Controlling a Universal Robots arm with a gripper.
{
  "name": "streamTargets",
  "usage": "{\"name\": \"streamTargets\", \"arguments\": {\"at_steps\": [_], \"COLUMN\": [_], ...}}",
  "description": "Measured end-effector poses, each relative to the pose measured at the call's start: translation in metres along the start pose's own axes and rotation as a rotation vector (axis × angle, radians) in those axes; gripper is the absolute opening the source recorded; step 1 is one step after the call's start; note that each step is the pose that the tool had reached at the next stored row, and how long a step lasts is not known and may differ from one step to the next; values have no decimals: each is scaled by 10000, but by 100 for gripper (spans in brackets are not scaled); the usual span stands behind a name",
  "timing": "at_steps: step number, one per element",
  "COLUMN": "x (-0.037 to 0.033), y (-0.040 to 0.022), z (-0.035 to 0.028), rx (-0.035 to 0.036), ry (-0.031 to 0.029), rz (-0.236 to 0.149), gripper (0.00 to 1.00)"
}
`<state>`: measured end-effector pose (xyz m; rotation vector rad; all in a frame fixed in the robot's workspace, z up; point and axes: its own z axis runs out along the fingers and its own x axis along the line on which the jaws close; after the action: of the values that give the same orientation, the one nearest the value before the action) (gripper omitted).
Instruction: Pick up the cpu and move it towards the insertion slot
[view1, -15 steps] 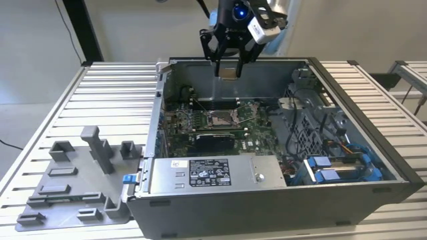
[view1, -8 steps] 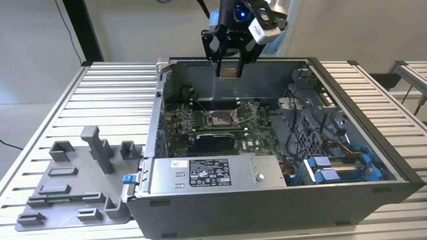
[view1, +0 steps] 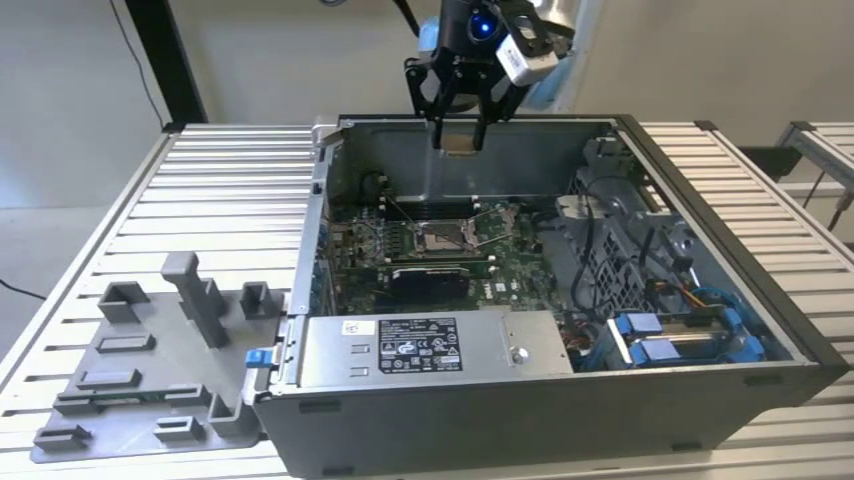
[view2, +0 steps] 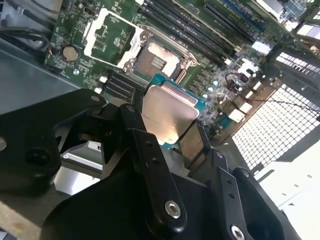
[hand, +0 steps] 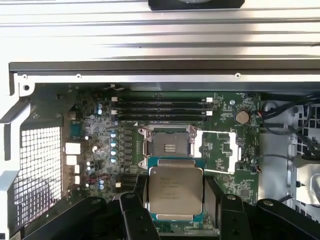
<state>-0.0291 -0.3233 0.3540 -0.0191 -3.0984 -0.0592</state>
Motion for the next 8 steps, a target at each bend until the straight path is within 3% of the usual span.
{"name": "streamTargets", "arguments": {"at_steps": [8], "x": [-1], "y": [44], "z": [19], "rx": [3], "ry": [0], "rz": [-13], "gripper": [0]}}
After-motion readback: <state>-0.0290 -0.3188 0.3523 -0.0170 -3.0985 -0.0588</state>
